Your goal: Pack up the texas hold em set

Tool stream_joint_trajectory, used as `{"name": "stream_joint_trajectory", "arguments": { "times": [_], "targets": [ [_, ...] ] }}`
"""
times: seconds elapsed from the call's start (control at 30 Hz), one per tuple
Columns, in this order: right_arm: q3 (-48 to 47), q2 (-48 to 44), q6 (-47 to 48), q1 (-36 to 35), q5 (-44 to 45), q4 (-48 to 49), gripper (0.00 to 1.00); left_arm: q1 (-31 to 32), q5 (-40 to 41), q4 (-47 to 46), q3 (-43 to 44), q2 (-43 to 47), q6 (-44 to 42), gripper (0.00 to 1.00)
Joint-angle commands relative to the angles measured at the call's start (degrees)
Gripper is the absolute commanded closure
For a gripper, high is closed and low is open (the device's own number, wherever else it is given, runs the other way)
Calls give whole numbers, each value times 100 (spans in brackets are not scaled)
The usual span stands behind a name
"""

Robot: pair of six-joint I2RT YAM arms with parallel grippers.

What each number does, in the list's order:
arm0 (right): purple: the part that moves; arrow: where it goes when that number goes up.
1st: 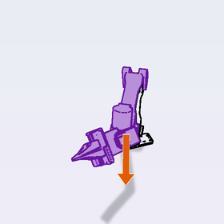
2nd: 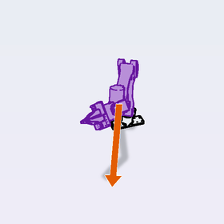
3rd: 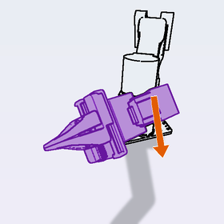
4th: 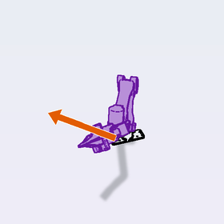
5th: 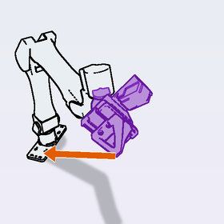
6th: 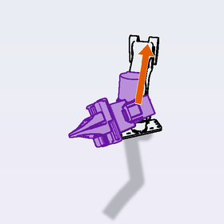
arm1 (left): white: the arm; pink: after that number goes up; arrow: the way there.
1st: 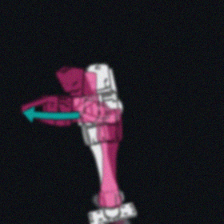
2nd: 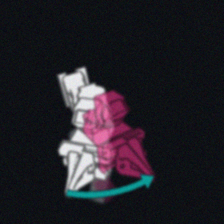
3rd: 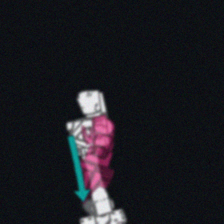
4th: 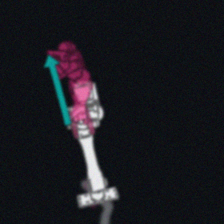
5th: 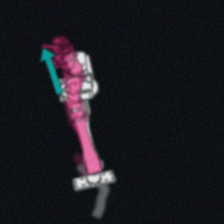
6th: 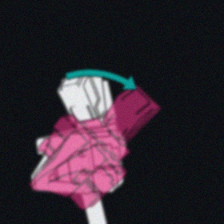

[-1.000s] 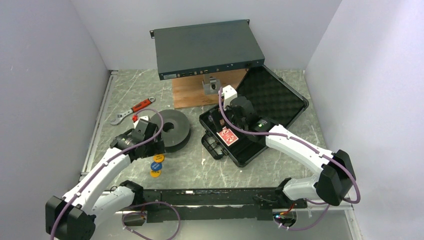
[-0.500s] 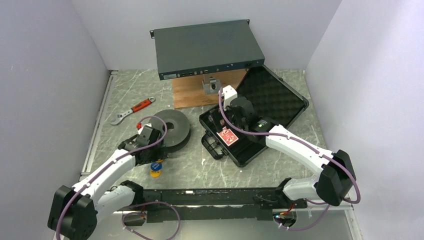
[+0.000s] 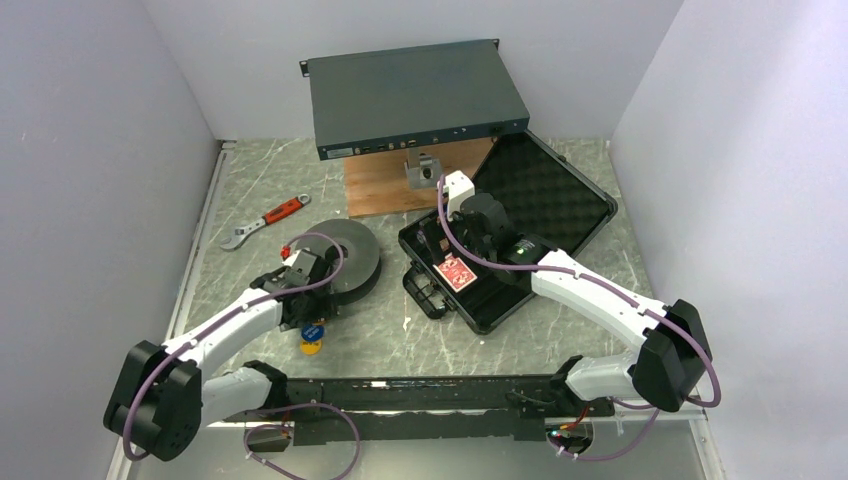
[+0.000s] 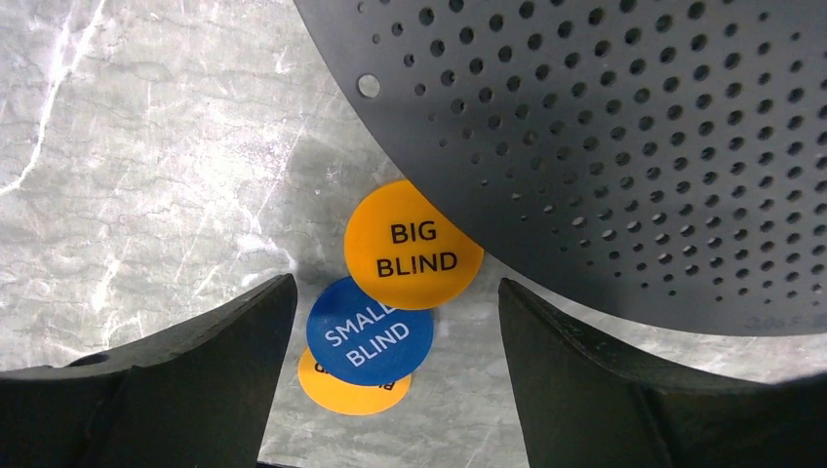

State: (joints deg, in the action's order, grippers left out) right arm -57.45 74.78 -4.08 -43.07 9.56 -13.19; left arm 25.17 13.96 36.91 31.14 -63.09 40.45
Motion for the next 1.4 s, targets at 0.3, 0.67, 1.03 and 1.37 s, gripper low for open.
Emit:
{"name": "stream_joint_trajectory", "arguments": {
  "times": [0.3, 0.67, 1.03, 1.37],
  "targets": [
    [-3, 27, 23, 7, 29, 283, 0, 153, 340, -151, 103, -290, 179, 24],
    [-23, 102, 36, 7, 41, 287, 0, 305, 524, -285, 171, -726, 156, 28],
    [-21, 143, 41, 9, 72, 291, 0, 434, 629, -157, 155, -695, 323, 33],
    [-21, 183, 39, 9, 65, 291, 0, 463, 596, -182, 61, -631, 378, 45]
  ]
}}
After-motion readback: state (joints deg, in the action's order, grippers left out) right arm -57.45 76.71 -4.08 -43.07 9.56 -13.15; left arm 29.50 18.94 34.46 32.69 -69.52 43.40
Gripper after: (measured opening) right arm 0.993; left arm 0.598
